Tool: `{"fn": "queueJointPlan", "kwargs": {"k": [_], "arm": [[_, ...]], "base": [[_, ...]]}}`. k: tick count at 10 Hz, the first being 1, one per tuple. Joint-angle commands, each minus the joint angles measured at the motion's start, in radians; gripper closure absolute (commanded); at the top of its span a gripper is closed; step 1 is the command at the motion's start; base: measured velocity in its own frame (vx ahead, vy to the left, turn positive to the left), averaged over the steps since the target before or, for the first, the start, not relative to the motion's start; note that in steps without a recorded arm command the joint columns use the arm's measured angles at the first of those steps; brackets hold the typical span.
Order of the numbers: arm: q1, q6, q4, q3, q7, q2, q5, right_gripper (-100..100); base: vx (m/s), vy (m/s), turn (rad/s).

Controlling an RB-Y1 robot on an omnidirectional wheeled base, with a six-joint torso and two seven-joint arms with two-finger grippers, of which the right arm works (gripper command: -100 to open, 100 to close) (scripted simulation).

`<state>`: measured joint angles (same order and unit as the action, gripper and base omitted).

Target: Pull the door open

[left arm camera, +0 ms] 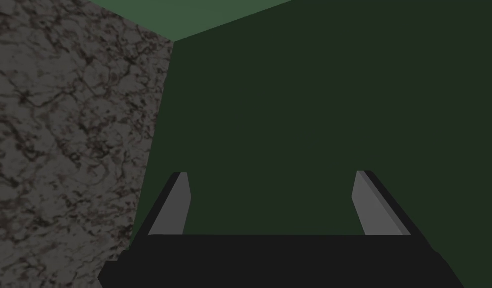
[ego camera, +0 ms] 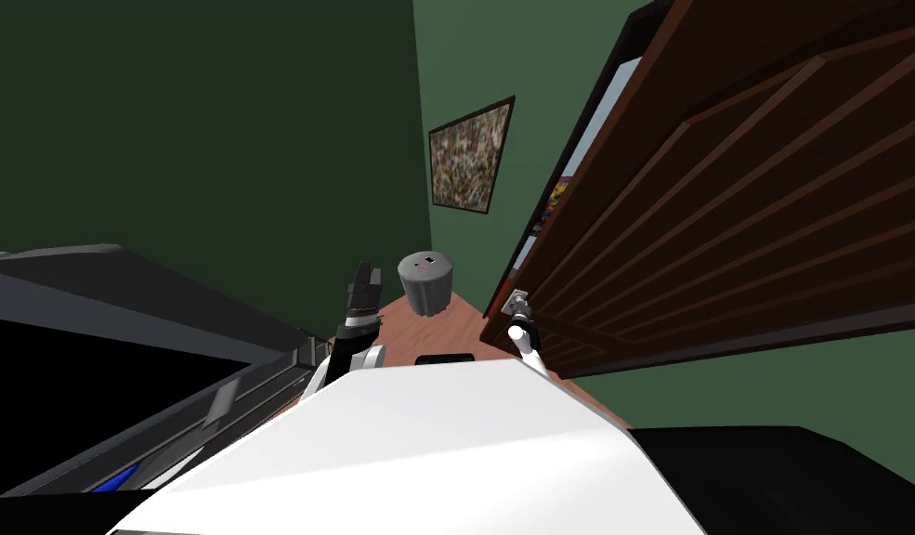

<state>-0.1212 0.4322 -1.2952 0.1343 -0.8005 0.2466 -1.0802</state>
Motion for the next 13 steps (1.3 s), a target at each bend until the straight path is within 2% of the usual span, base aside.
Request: {"fn": "queueJointPlan", "kwargs": {"k": [1, 5, 6, 7, 9, 13], "arm": [[0.001, 0.009, -0.002, -0.001, -0.021, 0.021, 0.001, 100], [-0.007, 0.011, -0.017, -0.024, -0.057, 0.043, 0.000, 100], [-0.010, 0.005, -0.017, -0.023, -0.047, 0.035, 0.000, 100], [-0.012, 0.008, -0.026, -0.041, -0.061, 0.047, 0.002, 100], [-0.017, 0.009, -0.032, -0.056, -0.070, 0.055, 0.004, 100], [-0.033, 0.013, -0.054, -0.111, -0.104, 0.084, 0.010, 100]], "base": [[0.141, -0.057, 0.012], [0.171, -0.049, 0.007], [0.087, -0.026, 0.009], [-0.107, -0.053, 0.106], [-0.217, -0.035, 0.125], [-0.251, -0.002, 0.121]]}}
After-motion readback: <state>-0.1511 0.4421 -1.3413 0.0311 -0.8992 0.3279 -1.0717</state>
